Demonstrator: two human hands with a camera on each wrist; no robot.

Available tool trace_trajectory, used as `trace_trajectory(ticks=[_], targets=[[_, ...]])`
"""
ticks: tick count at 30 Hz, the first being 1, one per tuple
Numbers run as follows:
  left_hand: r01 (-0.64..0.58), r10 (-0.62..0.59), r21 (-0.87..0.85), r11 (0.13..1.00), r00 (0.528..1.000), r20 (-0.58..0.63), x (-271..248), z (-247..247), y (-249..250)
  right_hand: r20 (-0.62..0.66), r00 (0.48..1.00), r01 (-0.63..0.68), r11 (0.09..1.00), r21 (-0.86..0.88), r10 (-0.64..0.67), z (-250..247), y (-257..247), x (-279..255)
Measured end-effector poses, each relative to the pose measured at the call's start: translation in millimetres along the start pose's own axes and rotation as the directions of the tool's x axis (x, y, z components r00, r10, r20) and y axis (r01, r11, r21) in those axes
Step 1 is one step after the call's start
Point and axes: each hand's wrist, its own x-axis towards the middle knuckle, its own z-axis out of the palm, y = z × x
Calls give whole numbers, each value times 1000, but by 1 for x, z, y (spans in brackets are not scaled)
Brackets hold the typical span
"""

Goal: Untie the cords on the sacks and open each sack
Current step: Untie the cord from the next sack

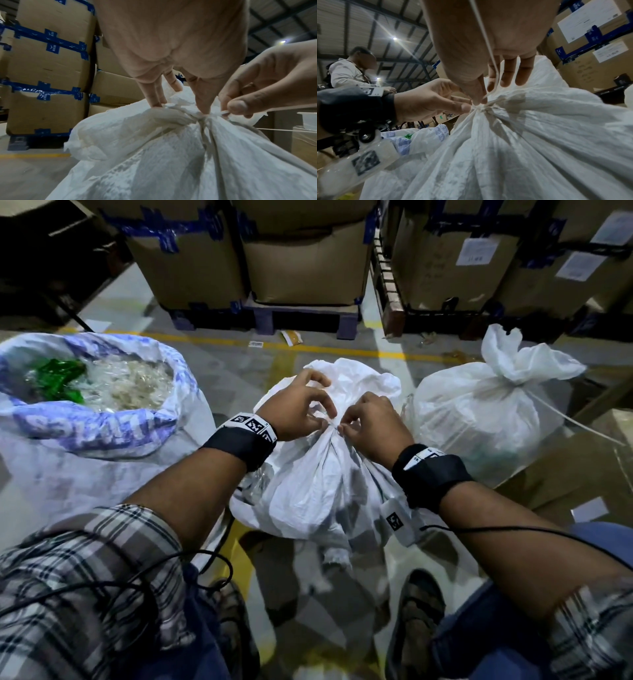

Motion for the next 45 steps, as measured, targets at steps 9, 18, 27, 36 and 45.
trace_trajectory(ticks=[9,18,27,36,45], targets=[[4,-3,-9,1000,994,109,-1,-2,2,62,993,-103,991,91,98,1,-6,1],[25,-35,80,997,990,139,-7,8,7,94,989,-122,984,130,111,-2,3,0],[48,-69,175,983,991,112,-12,13,8,162,986,-58,987,151,33,-9,-4,-3],[102,-117,155,983,989,90,-10,24,14,174,984,-35,998,51,26,-10,1,-2],[255,-251,3,967,948,197,-1,25,14,160,987,-25,998,58,15,-7,7,-2]])
